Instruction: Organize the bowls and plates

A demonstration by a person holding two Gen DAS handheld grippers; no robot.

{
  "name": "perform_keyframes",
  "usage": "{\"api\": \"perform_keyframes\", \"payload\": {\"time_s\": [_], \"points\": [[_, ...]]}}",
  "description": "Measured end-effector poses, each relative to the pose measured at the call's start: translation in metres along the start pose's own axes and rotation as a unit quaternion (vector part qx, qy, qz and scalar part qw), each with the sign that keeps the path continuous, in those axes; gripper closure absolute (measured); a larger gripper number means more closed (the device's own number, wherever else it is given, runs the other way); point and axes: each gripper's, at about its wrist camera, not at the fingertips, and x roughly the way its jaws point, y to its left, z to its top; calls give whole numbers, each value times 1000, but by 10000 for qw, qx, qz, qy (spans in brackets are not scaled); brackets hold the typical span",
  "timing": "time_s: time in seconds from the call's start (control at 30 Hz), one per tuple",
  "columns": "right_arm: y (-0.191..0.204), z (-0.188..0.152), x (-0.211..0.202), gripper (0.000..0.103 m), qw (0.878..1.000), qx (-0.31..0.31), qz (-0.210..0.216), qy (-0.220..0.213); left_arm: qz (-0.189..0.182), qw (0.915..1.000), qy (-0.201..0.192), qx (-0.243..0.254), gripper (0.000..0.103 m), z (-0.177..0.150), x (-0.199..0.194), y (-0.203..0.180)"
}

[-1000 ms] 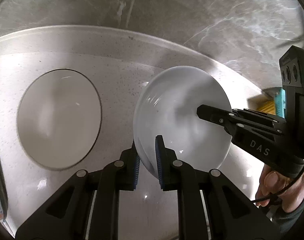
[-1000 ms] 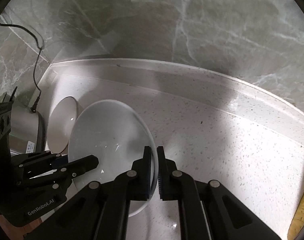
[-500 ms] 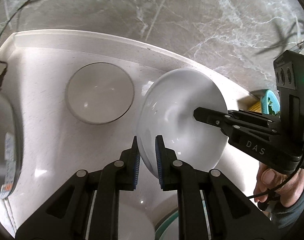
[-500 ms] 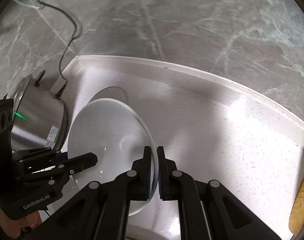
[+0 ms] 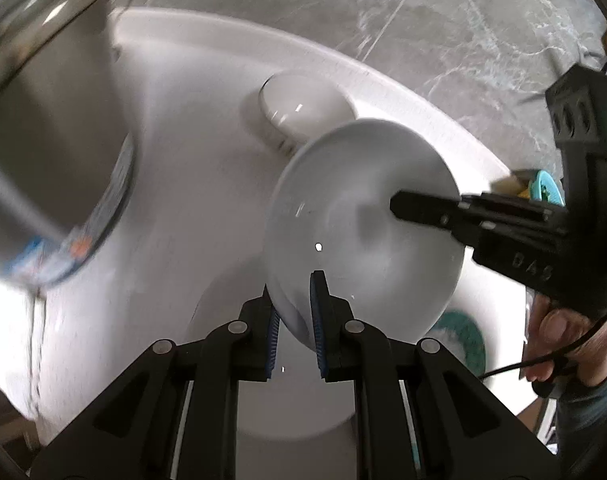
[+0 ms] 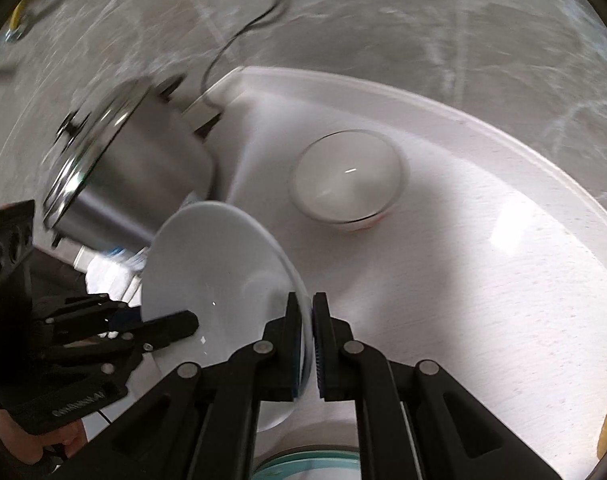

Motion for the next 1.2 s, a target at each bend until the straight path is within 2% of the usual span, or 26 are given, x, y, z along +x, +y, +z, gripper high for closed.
{"api": "perform_keyframes", "payload": {"time_s": [0.27,0.47,0.8,1.03,1.2], "points": [[35,-34,23,94,9988,-117,99,467,48,9993,319,-201,90,-58,-3,32],[41,-53,47,94,9968,-29,34,803,128,9983,553,-130,90,-74,6,39],[37,-68,70,94,9941,21,-290,1045,171,9966,802,-31,90,-83,30,49],[38,-68,81,95,9930,-68,-432,1094,355,9960,821,46,90,-65,48,30],[43,-64,82,93,9925,-169,-536,1083,368,9964,764,-5,89,-58,54,31]]}}
